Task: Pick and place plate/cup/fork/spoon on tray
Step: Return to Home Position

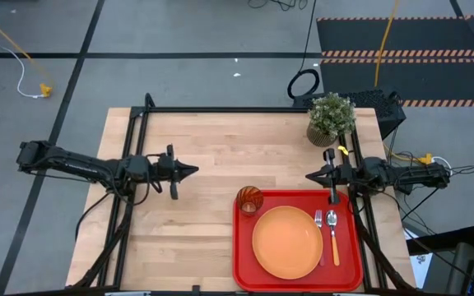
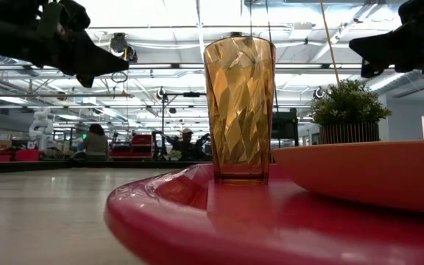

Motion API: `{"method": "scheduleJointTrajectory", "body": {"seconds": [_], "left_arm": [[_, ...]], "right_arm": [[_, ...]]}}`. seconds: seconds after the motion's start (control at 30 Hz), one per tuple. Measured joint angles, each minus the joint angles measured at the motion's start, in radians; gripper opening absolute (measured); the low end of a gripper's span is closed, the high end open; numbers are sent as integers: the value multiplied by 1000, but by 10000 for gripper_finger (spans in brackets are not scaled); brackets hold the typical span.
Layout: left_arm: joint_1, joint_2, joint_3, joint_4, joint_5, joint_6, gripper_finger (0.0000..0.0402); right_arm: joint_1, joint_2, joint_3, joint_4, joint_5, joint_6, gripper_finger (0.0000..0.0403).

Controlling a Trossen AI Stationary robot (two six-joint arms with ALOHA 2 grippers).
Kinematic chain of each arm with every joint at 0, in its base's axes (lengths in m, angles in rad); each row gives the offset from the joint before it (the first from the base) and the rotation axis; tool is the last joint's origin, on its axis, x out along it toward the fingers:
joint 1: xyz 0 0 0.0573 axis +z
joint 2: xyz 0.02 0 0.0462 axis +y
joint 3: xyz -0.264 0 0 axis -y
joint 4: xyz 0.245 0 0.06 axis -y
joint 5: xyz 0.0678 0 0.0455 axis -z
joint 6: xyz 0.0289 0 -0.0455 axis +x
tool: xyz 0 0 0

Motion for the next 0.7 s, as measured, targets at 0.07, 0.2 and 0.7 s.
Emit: {"method": "scheduleJointTrajectory", "body": {"seconds": [0.07,0.2,0.7], "left_arm": [[0,0,-21,38,21,3,3],[0,-2,-56,57,59,6,2],[3,-204,-190,56,50,34,1]], "right_arm": [[0,0,0,10,0,0,0],[0,0,0,11,-1,0,0],[0,0,1,16,-3,0,0]]}}
